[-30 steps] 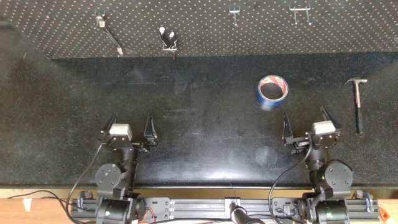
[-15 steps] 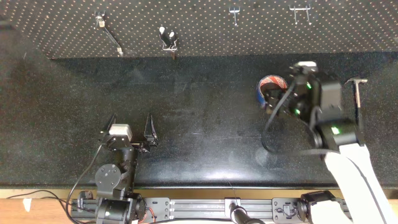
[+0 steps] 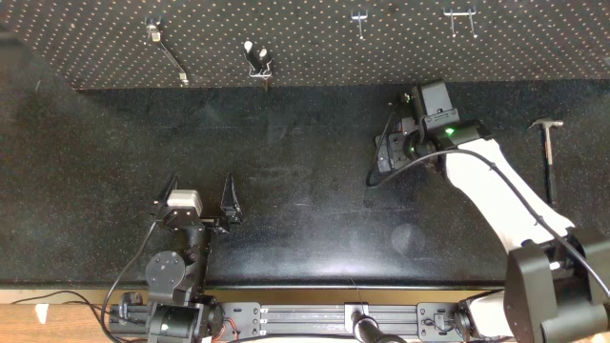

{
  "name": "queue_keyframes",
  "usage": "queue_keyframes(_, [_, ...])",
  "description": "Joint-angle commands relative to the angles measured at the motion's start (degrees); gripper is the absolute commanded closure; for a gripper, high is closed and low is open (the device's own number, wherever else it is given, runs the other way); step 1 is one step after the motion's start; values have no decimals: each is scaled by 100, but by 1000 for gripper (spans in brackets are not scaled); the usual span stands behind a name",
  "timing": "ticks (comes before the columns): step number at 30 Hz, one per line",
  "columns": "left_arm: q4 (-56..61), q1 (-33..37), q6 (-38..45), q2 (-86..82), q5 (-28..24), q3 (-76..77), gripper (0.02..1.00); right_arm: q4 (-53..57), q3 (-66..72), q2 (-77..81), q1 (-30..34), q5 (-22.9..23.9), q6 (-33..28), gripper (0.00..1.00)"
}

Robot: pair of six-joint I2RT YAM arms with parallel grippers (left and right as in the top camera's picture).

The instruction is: Place Tools Onto Pegboard

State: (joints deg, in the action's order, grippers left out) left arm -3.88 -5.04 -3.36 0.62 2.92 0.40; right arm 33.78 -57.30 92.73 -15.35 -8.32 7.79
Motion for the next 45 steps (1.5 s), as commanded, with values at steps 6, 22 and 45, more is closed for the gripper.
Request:
queue_keyframes(6, [-44, -24, -87, -44, -13, -9, 23, -579, -122, 125, -538, 584, -254, 925])
queue_keyframes(22, [-44, -24, -87, -42, -13, -9, 20, -5049, -122, -544, -1775, 1694, -1040, 925])
queue_keyframes(45, [-44, -24, -87, -42, -13, -9, 23, -7591, -122, 1001, -1775, 3167, -1283, 343])
